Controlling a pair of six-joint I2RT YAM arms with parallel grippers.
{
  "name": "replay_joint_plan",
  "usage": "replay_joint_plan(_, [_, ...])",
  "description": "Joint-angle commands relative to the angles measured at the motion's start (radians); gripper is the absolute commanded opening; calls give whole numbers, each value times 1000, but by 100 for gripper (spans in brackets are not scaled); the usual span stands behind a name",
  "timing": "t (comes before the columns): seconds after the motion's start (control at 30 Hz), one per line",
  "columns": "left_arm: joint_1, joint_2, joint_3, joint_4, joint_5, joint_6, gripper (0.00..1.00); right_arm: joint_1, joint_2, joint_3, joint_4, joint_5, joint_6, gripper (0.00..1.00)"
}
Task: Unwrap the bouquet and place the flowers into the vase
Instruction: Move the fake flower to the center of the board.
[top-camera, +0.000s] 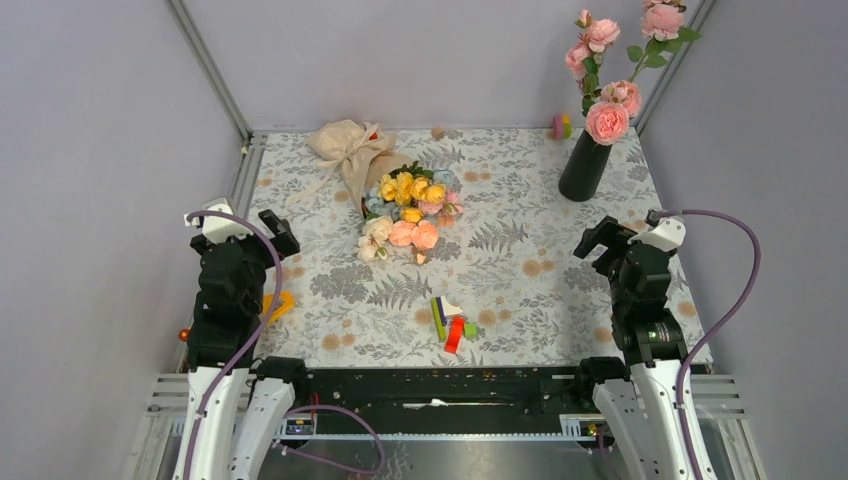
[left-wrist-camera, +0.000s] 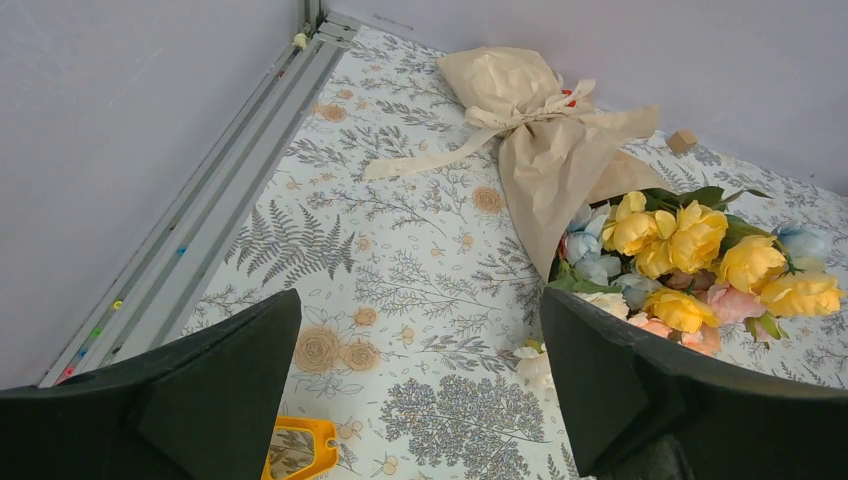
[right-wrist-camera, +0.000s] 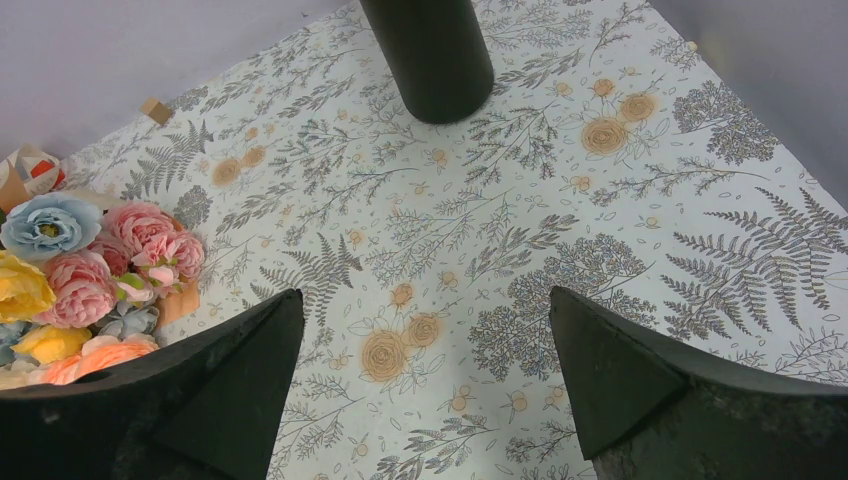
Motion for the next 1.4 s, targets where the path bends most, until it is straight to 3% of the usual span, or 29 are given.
replay_joint_plan(0.0, [1, -4, 10, 33, 2, -4, 99, -4, -1, 43, 7, -4, 0, 98])
replay_joint_plan(0.5, [1, 36, 30, 22, 18, -50, 99, -4, -28, 39, 20, -56, -15, 99])
replay_joint_plan(0.73, [-1, 150, 60, 64, 131, -271, 99, -4, -69, 16, 50, -159, -26, 98])
replay_joint_plan(0.87, [-1, 293, 68, 186, 200, -439, 99, -4, -93, 2, 50, -243, 14, 99])
replay_joint_plan(1.03, [-10, 528, 135, 313, 201, -523, 98, -4, -61, 11, 19, -314, 65, 99])
replay_joint_plan(1.2, [-28, 826, 297, 350, 222, -530, 99, -4, 3, 18, 15, -398, 92, 99])
replay_joint_plan(1.37, [-27, 1106, 508, 344, 212, -573, 99, -4, 39, 53, -21, -353, 22, 99])
